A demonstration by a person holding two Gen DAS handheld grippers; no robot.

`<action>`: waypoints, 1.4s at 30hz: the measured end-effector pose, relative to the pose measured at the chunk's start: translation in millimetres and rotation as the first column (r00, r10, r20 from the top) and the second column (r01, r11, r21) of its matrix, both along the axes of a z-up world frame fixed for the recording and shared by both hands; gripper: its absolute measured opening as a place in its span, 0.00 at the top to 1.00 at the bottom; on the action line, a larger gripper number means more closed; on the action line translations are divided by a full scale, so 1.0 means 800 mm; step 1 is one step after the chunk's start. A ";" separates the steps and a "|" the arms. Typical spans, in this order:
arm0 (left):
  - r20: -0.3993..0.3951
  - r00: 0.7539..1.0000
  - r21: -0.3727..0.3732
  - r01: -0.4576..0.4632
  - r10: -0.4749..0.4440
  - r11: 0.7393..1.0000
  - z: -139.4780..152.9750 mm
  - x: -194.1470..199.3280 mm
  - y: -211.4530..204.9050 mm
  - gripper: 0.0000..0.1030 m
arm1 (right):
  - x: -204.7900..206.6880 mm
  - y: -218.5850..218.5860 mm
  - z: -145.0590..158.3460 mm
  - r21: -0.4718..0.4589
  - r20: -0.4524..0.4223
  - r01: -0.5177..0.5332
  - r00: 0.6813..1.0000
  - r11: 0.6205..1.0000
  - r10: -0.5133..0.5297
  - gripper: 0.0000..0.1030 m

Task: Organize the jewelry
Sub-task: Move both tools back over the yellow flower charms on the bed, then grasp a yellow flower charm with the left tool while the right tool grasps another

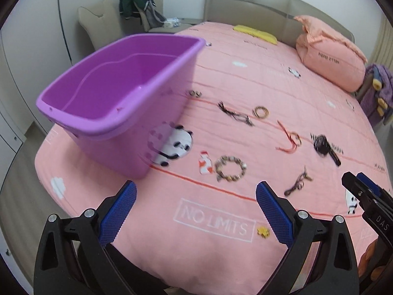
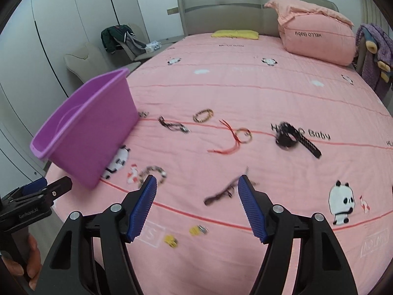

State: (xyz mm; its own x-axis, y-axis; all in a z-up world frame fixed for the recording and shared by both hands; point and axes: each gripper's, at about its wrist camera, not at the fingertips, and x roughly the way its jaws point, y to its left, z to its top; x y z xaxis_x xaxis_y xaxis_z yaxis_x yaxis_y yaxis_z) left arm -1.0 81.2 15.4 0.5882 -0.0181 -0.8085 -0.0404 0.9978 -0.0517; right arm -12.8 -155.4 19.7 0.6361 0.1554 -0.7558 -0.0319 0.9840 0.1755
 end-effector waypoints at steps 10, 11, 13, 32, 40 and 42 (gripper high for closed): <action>-0.090 0.996 0.030 0.032 -0.029 0.999 -0.088 -0.030 -0.055 0.07 | -0.030 -0.024 -0.082 -0.030 -0.045 -0.053 0.998 0.998 0.052 0.36; -0.100 0.995 0.027 0.027 -0.025 0.999 -0.094 -0.032 -0.058 0.07 | -0.031 -0.025 -0.088 -0.030 -0.045 -0.061 0.997 0.998 0.059 0.36; -0.110 0.994 0.010 0.012 -0.011 1.000 -0.105 -0.036 -0.062 0.07 | -0.030 -0.024 -0.103 -0.035 -0.054 -0.086 0.995 0.996 0.084 0.36; -0.177 0.984 0.036 0.025 -0.019 0.999 -0.167 -0.034 -0.100 0.07 | -0.003 -0.017 -0.170 -0.042 -0.099 -0.253 0.964 0.967 0.248 0.36; -0.177 0.984 0.039 0.010 -0.003 0.999 -0.176 -0.029 -0.099 0.07 | 0.009 -0.013 -0.182 -0.050 -0.111 -0.312 0.946 0.949 0.306 0.37; -0.180 0.984 0.041 0.011 -0.004 0.999 -0.179 -0.028 -0.099 0.07 | 0.012 -0.011 -0.184 -0.064 -0.115 -0.326 0.941 0.943 0.318 0.37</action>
State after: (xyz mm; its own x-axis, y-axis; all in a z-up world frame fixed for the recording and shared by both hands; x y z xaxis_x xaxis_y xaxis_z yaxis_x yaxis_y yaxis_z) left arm -23.1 2.3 -128.2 0.4334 0.0141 -0.9011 -0.0377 0.9993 -0.0025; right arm -3.5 -164.0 -127.9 0.4815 0.2754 -0.8321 -0.3357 0.9349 0.1151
